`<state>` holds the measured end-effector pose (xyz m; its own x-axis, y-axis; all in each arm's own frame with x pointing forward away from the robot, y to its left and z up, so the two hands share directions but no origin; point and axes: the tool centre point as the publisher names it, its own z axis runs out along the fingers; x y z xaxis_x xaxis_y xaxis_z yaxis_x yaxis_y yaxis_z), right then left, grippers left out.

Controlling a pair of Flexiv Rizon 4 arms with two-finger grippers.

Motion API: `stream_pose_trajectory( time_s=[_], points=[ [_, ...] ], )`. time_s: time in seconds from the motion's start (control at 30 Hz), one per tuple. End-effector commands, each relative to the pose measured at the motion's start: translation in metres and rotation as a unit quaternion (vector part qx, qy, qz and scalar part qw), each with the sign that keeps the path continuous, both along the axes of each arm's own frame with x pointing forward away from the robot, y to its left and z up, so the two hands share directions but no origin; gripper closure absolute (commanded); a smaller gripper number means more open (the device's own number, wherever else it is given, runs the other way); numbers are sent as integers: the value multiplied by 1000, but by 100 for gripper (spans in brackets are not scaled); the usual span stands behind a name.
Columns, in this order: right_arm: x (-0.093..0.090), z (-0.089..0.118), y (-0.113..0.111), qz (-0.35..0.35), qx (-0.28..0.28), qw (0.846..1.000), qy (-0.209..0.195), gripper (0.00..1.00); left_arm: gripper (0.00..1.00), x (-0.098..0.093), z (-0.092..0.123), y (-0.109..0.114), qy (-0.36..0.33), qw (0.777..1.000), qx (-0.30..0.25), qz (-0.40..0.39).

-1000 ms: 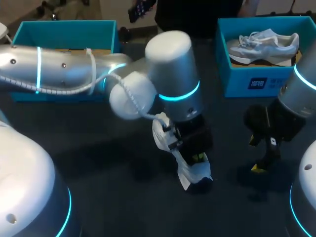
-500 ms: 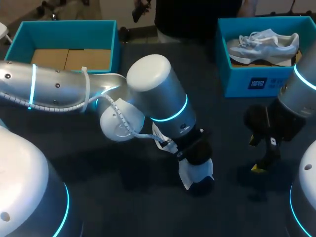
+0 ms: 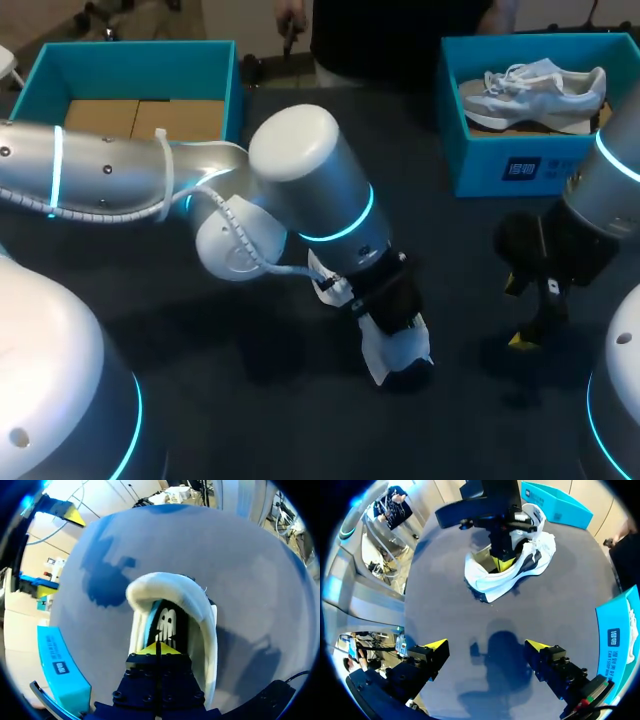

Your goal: Take the shoe out of the shoebox, open the shoe tongue, remove and reinsert the insole, then place the shoe into the shoebox

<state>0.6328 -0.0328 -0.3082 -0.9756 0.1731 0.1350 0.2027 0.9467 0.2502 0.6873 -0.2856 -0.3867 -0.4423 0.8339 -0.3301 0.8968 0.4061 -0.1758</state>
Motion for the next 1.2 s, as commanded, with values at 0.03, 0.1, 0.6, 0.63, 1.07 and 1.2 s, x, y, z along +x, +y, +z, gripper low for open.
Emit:
stream_pose_trajectory(
  time_s=[0.03, 0.1, 0.6, 0.63, 1.07, 1.2],
  points=[
    [0, -1, 1, 0, -1, 1000, 0, 0, 100, 0, -20, -18, 1, 1000, 24, -4],
    [0, -1, 1, 0, -1, 1000, 0, 0, 100, 0, -29, -17, 7, 999, 38, -7],
    [0, -1, 1, 0, -1, 1000, 0, 0, 100, -12, -40, 60, 37, 985, 154, -63],
    [0, -1, 1, 0, -1, 1000, 0, 0, 100, -9, -38, 64, 36, 985, 159, -62],
    [0, -1, 1, 0, -1, 1000, 0, 0, 100, 5, 10, 39, 29, 995, 77, -60],
    [0, -1, 1, 0, -1, 1000, 0, 0, 100, -2, 22, 22, 16, 999, 15, -38]
  ],
)
